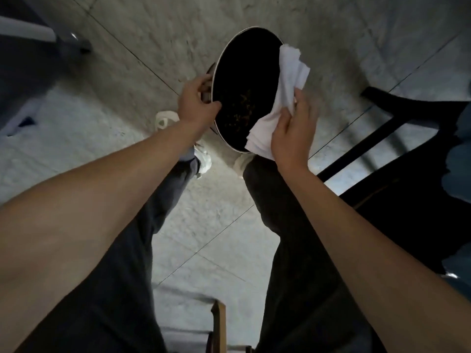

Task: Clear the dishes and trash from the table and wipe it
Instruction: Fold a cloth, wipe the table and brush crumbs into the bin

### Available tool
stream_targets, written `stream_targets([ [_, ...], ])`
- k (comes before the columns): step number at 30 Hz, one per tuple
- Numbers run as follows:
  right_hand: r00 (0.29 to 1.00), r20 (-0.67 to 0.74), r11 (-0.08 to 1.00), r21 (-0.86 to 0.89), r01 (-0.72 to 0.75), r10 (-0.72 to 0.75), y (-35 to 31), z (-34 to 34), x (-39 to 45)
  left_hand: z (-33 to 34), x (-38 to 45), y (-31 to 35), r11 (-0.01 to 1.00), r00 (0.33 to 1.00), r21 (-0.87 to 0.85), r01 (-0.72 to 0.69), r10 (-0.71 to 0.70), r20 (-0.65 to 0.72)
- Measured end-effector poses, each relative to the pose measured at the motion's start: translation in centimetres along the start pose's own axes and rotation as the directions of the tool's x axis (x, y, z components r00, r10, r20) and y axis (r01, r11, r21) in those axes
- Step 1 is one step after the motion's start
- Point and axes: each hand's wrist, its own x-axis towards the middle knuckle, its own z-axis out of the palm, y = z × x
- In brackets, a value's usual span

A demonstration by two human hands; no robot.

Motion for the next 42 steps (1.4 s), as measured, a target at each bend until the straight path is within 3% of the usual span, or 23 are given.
stream_targets([
  [12,0.996,0.092,0.998,-0.061,0.023,-0.017,1.3,3.3,0.4,-1.2,3.7,-4.7,0.997,0.997,0.006,0.072,-0.072,0.026],
  [20,0.986,0.165,0.997,-0.066,0.048,-0.036,-2.2,0.0,-1.6,-1.9,0.7,0.9,0.949,0.969,0.275,0.153,-0.199,0.147],
  [23,0.978,0.204,0.997,-0.055,0.059,-0.047,-4.8,-2.9,-3.2,-2.8,-3.7,6.2,0.983,0.957,0.126,0.134,-0.162,0.239],
  [25,0.975,0.213,0.996,-0.050,0.071,-0.059,-6.8,-5.2,-4.5,-3.8,-7.2,9.8,0.963,0.887,-0.031,0.269,-0.235,0.399],
  [27,0.974,0.212,0.995,-0.030,0.094,-0.085,-8.9,-7.6,-6.1,-5.3,-10.8,13.1,0.953,0.832,-0.089,0.289,-0.204,0.517],
  [32,0.972,0.202,0.991,0.075,0.111,-0.124,-15.9,-15.2,-10.1,-10.2,-18.8,19.3,0.994,0.863,-0.095,0.051,0.004,0.505],
  [42,0.930,0.201,0.898,0.385,0.215,-0.309,-31.2,-28.9,-17.2,-22.1,-31.3,31.4,0.922,0.825,-0.386,0.023,0.200,0.528],
])
